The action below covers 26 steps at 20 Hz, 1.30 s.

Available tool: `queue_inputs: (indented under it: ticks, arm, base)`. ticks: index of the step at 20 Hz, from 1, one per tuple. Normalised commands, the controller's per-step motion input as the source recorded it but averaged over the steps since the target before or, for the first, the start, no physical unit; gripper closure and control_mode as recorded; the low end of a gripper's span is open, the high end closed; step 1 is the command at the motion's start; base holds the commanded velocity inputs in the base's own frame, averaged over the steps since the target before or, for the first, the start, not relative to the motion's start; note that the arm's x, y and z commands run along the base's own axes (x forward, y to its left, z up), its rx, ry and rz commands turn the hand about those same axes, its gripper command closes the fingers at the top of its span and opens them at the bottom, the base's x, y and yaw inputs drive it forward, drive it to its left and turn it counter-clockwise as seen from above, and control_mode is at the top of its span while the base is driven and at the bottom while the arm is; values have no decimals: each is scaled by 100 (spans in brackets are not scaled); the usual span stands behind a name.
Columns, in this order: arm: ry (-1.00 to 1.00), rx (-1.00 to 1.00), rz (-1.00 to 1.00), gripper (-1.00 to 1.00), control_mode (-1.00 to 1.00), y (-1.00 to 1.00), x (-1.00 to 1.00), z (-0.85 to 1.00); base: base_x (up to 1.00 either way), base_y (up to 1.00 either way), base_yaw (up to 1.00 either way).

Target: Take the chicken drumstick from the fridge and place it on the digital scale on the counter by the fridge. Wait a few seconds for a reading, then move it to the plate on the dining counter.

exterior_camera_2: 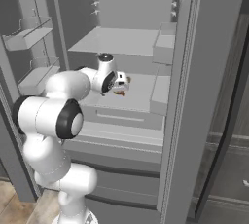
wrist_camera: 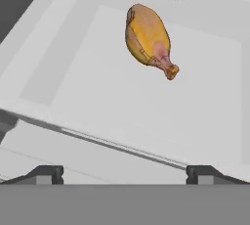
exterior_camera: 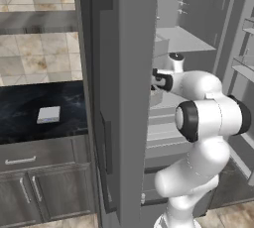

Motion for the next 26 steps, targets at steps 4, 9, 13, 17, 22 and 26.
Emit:
queue_inputs:
  ticks: [4,9,13,17,22,26]
  arm:
    - [0,6,18,-100,-100,-26,16,-21]
    - [0,1,11,-100,-100,-2,21,-30]
    - [0,0,4,-100,-100,0,15,-13]
    - [0,0,3,-100,-100,0,2,0]
    - [0,0,1,-100,-100,0,6,0]
    - [0,0,1,-100,-100,0,27,-3]
  base:
    - [0,0,0]
    - [0,0,0]
    - [0,0,0]
    - [0,0,0]
    - [0,0,0]
    - [0,0,0]
